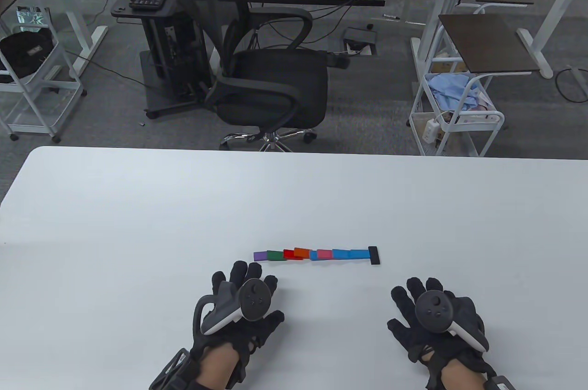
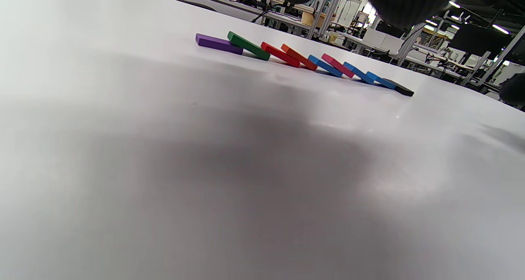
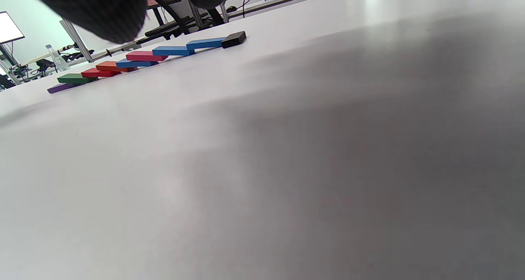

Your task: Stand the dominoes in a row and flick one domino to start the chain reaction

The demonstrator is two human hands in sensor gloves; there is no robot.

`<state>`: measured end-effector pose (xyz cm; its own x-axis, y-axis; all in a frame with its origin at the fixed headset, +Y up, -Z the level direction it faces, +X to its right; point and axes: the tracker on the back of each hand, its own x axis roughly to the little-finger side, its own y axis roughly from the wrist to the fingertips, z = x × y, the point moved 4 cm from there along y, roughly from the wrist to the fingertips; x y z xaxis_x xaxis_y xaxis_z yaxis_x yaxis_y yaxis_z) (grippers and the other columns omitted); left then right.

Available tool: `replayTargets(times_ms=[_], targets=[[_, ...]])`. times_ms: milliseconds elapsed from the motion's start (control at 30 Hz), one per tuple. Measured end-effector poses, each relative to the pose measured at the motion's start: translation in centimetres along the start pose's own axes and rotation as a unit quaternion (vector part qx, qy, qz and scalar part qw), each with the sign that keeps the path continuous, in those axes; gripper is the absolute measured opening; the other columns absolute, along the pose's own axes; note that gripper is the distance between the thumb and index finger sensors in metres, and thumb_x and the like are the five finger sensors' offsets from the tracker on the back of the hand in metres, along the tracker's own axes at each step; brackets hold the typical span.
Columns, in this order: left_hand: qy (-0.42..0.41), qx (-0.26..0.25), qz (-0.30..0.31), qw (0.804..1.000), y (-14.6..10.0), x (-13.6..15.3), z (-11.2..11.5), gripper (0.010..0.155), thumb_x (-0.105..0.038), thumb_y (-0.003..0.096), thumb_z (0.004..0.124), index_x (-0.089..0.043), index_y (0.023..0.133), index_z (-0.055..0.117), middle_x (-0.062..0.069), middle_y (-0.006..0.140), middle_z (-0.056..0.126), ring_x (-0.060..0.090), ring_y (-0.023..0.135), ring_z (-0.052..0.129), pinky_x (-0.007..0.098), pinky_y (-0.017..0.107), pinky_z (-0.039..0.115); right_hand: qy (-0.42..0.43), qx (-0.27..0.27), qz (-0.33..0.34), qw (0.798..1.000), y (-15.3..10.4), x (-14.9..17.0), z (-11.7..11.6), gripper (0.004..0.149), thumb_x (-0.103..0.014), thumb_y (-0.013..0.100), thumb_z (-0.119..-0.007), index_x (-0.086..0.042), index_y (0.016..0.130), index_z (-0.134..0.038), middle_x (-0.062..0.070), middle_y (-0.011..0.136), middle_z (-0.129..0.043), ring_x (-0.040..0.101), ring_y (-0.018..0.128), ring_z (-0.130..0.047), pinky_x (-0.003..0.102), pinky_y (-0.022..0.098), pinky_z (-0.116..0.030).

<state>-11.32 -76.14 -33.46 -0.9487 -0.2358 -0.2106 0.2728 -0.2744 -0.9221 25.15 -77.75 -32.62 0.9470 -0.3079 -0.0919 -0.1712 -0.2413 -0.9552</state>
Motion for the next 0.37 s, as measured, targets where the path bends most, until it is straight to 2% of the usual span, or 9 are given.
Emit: replayTargets(times_ms=[367], targets=[[0.0, 0.001, 0.006, 1.0, 0.03, -0.15, 0.1, 0.076, -0.061, 0.0452, 0.062, -0.029, 0.108, 0.034, 0.009, 0.117, 0.006, 0.038, 0.107, -0.001, 0.071, 0.066, 0.0, 0.0, -0.004, 0.002, 1.0, 0.05, -0.15, -0.18, 0.067, -0.055, 0.052, -0.069, -0.031, 0.104, -0.035, 0.01, 0.116, -0.016, 0.048, 0.099, 0.001, 0.066, 0.07, -0.005]])
